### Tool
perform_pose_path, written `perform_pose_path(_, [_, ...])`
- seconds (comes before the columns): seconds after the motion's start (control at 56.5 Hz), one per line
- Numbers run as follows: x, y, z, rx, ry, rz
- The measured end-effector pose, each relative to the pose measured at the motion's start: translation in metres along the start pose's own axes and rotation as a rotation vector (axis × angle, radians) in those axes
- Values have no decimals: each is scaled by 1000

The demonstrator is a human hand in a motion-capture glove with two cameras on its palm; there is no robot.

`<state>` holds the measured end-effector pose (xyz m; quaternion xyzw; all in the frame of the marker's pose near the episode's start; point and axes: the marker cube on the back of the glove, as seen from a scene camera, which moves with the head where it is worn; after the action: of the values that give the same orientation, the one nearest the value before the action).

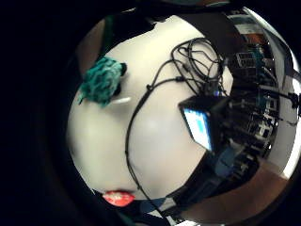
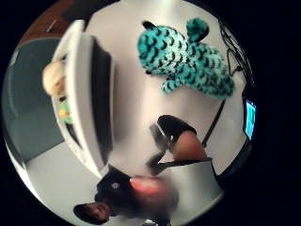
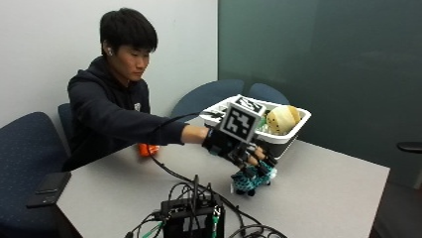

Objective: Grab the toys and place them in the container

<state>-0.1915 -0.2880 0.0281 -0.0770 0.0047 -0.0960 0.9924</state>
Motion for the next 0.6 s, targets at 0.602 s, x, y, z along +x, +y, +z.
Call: perform_pose_path(0.602, [-69,53,-14,224,-234,-310])
